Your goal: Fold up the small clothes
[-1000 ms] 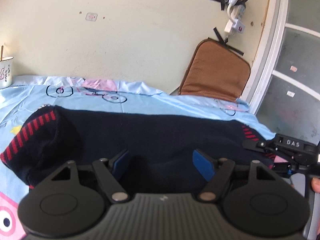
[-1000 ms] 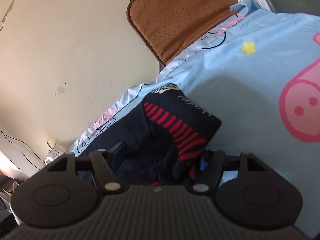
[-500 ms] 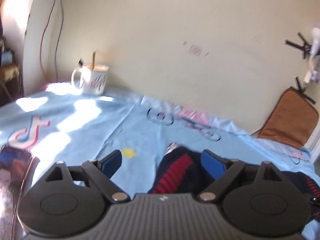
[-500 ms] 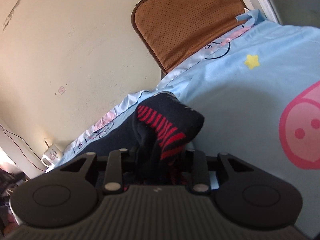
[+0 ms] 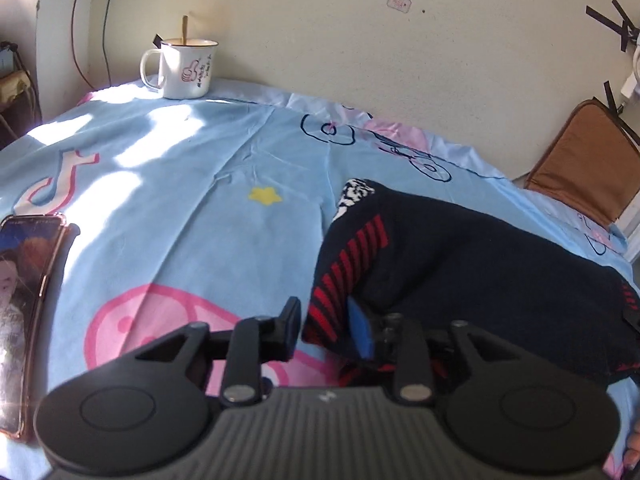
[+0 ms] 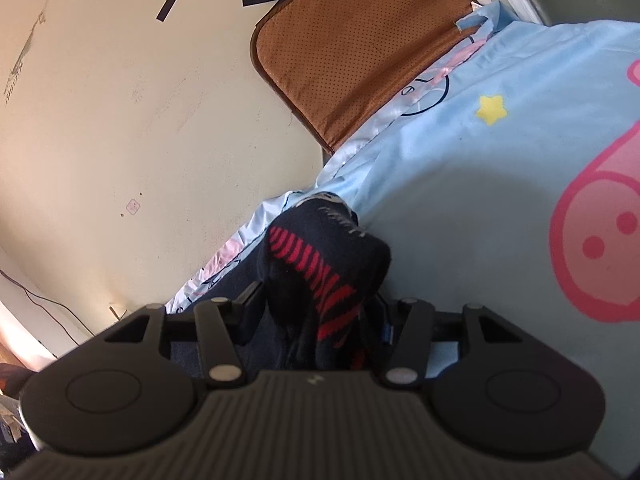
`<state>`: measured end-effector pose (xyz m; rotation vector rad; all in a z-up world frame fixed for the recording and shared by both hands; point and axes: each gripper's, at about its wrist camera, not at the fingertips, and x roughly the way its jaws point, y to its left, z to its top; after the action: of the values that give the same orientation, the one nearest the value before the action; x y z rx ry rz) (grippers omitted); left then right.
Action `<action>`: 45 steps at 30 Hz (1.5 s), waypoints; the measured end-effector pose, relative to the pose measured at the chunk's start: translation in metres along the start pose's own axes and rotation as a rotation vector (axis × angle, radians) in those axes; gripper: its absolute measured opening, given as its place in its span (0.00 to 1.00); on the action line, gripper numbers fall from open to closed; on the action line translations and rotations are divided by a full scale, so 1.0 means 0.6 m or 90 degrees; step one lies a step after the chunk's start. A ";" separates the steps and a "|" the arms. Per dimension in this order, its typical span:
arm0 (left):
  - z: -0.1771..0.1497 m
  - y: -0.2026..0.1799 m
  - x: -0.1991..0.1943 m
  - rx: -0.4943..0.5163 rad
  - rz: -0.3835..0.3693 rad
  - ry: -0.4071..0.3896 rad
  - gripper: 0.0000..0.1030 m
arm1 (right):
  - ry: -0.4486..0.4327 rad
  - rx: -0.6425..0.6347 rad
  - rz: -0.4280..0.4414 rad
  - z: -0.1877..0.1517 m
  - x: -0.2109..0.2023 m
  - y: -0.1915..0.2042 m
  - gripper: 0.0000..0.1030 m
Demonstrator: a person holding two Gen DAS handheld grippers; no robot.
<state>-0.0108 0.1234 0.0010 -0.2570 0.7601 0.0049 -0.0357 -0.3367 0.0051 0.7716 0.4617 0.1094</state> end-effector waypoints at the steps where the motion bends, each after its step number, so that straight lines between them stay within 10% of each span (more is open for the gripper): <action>1: 0.000 0.003 -0.010 0.003 0.001 -0.009 0.40 | -0.010 0.013 0.006 0.002 -0.005 -0.006 0.58; 8: 0.036 0.009 -0.067 -0.025 -0.053 -0.105 0.47 | -0.080 0.118 0.035 0.011 -0.033 -0.044 0.58; 15: 0.025 -0.091 -0.014 0.063 -0.126 -0.068 0.51 | -0.043 0.067 0.028 0.012 -0.018 -0.031 0.59; 18: 0.000 -0.110 0.037 0.074 -0.121 -0.015 0.54 | -0.042 0.069 0.037 0.010 -0.019 -0.036 0.59; 24: -0.063 -0.154 0.038 0.203 -0.053 -0.088 0.70 | -0.050 0.088 0.053 0.010 -0.022 -0.042 0.60; 45: -0.069 -0.154 0.031 0.201 -0.051 -0.120 0.83 | -0.059 0.099 0.060 0.009 -0.029 -0.044 0.60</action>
<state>-0.0164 0.0229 -0.0192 0.0152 0.5527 -0.1631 -0.0505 -0.3637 -0.0034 0.9473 0.3490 0.1258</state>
